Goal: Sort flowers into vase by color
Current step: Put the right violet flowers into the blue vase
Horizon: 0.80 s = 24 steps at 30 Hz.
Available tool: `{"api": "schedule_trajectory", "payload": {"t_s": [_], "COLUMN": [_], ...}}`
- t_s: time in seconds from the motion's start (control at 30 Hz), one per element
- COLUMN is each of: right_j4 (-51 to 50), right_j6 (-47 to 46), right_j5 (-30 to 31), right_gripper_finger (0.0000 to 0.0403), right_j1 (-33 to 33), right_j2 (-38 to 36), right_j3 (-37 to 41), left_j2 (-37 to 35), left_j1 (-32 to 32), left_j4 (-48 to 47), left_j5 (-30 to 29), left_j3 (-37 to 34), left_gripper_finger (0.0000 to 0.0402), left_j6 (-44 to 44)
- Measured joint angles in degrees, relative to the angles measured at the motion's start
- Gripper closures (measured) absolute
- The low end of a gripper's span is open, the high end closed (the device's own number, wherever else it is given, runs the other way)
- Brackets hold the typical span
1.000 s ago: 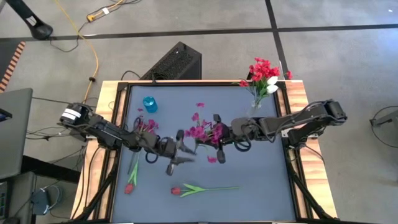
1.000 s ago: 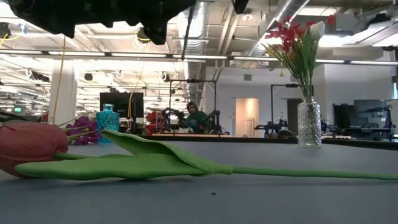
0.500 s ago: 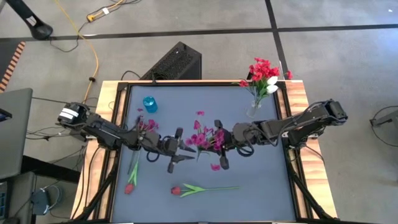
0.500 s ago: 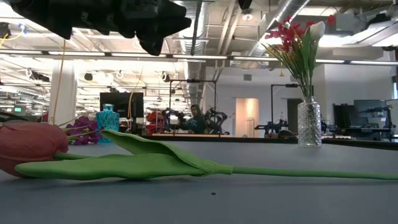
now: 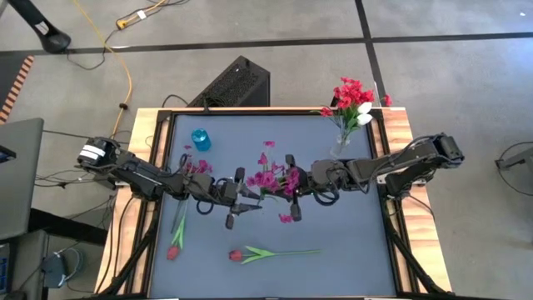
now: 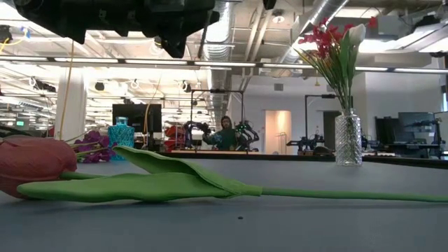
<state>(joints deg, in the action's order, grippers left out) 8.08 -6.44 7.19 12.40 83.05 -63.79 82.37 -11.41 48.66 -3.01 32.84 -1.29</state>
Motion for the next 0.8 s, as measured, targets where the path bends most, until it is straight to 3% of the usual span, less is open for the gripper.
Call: {"api": "schedule_trajectory", "payload": {"t_s": [0.27,0.5,0.8], "right_j4": [-0.2,0.0,-0.5], "right_j6": [0.3,-1.3,-2.0], "right_j5": [-0.9,-2.7,-2.8], "right_gripper_finger": [0.0371,0.0365,0.0302], "right_j1": [-1.3,-1.3,-1.3], "right_j2": [1.6,1.7,1.3], "right_j3": [0.0,0.0,0.0], "left_j2": [0.0,0.0,-0.5], "left_j1": [0.1,0.2,1.7], "left_j4": [-0.2,-1.7,-1.7], "left_j5": [0.2,0.2,1.2], "left_j3": [0.0,0.0,0.0], "left_gripper_finger": [0.0302,0.0387,0.0398], "left_j6": [-0.8,-1.2,-2.8]}}
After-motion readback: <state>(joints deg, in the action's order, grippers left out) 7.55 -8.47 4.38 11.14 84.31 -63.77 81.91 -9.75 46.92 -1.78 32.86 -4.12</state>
